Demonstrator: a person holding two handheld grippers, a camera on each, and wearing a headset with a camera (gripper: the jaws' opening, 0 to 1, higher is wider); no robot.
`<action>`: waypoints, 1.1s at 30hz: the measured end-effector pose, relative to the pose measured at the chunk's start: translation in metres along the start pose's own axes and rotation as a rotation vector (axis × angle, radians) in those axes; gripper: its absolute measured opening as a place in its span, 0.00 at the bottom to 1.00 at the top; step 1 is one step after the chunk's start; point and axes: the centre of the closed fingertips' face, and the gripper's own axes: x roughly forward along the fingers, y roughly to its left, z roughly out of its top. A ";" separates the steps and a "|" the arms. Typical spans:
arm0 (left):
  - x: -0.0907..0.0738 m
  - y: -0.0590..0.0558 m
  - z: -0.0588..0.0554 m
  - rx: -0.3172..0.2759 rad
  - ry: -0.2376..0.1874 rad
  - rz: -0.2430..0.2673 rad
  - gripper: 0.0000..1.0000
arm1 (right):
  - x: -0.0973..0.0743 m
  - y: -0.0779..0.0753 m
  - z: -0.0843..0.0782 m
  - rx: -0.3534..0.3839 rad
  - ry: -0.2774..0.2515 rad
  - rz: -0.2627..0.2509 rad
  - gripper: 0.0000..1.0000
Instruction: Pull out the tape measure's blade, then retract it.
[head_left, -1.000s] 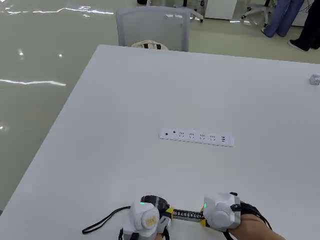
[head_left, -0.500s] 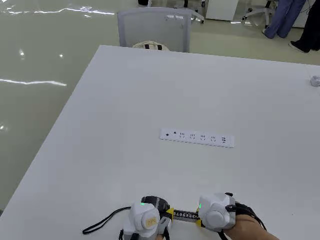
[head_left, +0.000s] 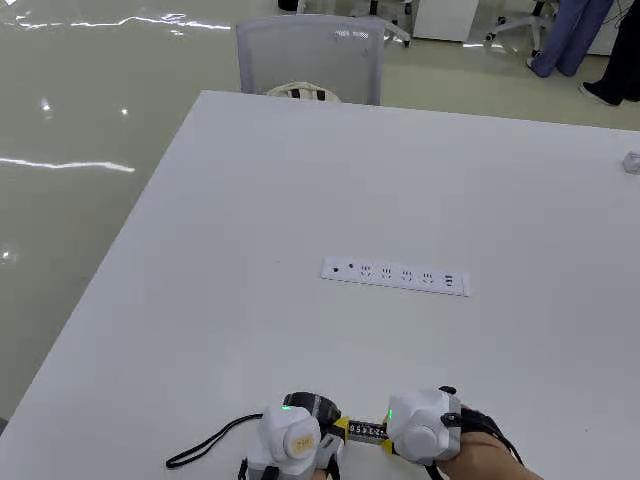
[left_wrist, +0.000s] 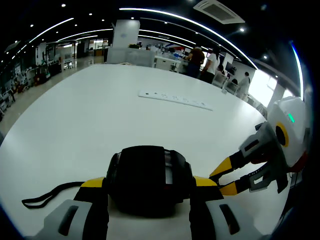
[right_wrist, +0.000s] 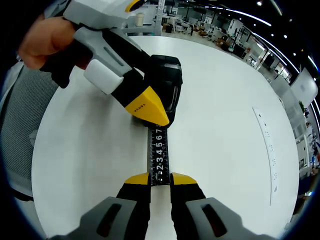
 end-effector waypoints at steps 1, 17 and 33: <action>0.000 0.000 0.000 0.000 0.000 0.000 0.62 | 0.000 0.000 0.001 0.000 -0.001 0.000 0.14; -0.001 0.000 0.000 0.003 0.003 -0.003 0.62 | 0.007 0.001 0.015 -0.005 -0.010 0.002 0.14; 0.000 0.000 0.000 0.004 0.006 -0.004 0.62 | 0.016 0.001 0.033 -0.008 -0.029 0.009 0.14</action>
